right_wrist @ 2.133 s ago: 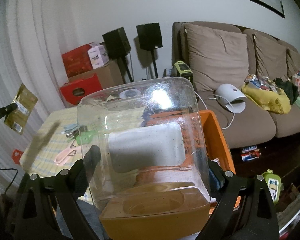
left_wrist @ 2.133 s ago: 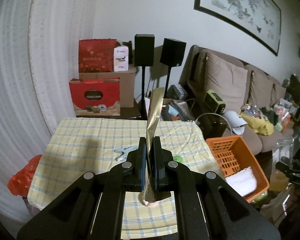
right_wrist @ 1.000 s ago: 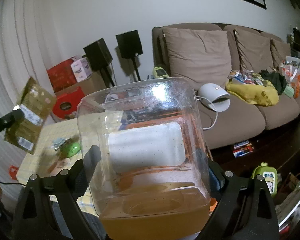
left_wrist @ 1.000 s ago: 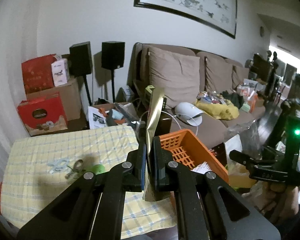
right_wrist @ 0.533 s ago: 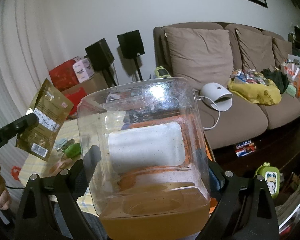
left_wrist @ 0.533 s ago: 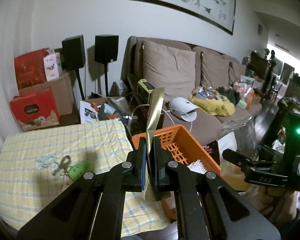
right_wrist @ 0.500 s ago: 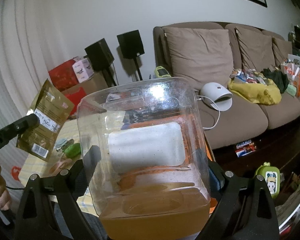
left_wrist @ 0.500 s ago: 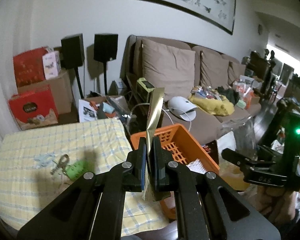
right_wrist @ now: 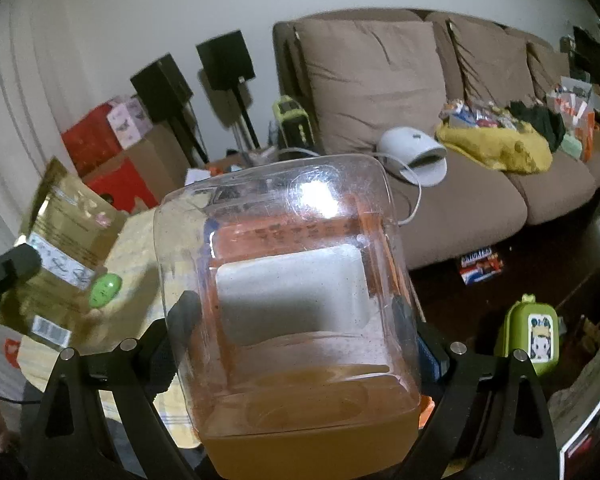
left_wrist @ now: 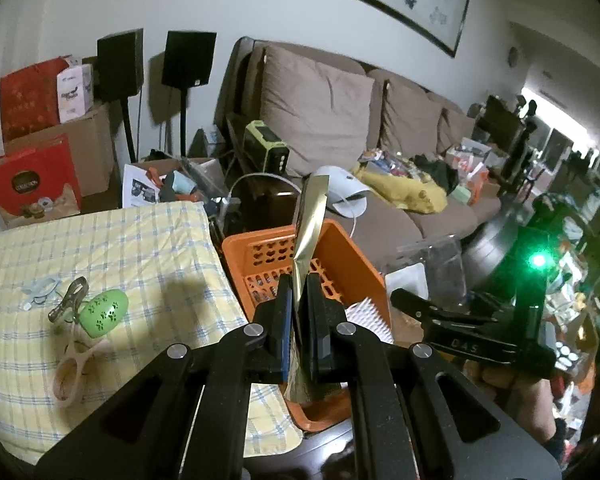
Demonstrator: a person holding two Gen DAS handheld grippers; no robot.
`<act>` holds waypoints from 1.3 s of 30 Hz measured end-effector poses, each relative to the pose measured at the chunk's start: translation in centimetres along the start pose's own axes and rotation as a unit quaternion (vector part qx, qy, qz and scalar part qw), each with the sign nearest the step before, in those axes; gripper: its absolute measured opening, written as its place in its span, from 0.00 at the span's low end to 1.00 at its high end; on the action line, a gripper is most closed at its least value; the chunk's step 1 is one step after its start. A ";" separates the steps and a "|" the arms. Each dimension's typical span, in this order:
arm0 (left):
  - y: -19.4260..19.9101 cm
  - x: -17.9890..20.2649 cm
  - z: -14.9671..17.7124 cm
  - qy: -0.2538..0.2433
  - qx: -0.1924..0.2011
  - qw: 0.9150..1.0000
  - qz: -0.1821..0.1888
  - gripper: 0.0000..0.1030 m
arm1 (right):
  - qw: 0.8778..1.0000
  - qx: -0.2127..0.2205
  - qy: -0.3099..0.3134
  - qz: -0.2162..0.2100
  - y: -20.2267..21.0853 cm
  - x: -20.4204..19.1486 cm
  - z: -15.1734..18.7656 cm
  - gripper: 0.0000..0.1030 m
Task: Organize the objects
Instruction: 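Move the clear jar over the orange basket with the right gripper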
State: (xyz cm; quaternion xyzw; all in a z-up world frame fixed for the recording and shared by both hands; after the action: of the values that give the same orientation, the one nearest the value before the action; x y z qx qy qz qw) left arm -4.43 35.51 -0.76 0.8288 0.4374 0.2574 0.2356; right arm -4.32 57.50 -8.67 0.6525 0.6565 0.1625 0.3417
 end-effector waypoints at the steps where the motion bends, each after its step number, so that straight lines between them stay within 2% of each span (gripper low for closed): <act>1: -0.5 -0.1 0.1 0.002 -0.006 1.000 -0.002 0.06 | 1.000 -0.005 0.000 0.000 -0.4 0.0 0.2 0.91; 6: -2.4 0.4 0.3 0.013 -0.030 0.999 0.008 0.06 | 1.000 -0.019 0.006 0.013 -1.8 0.5 0.8 0.91; 9: -3.3 0.9 0.1 0.024 -0.048 0.998 0.028 0.06 | 1.000 -0.023 0.002 0.017 -2.2 1.1 0.9 0.91; 17: -4.1 2.5 -0.2 0.020 -0.044 0.999 0.024 0.06 | 0.999 -0.022 -0.017 0.019 -2.0 2.4 0.8 0.91; 24: -4.7 2.7 1.1 0.027 -0.050 0.998 0.032 0.06 | 0.999 -0.026 -0.012 0.016 -2.1 2.1 0.9 0.91; 39: -4.2 2.8 0.7 0.038 -0.041 0.998 0.038 0.06 | 0.999 -0.043 0.000 0.014 -2.8 1.6 1.3 0.91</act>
State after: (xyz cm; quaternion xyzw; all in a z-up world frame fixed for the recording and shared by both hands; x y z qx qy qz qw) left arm -5.15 39.88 -3.32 0.8239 0.4036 0.3153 0.2426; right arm -5.37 58.45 -11.82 0.6466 0.6397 0.1952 0.3668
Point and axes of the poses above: each gripper's, at about its wrist camera, not at the fingertips, and y roughly against the way its jaws point, x to its right, z to its underside, the point moved 2 cm from there along -y, roughly the way its jaws point, and after that the axes turned 1 degree about x, right-handed, at the moved point
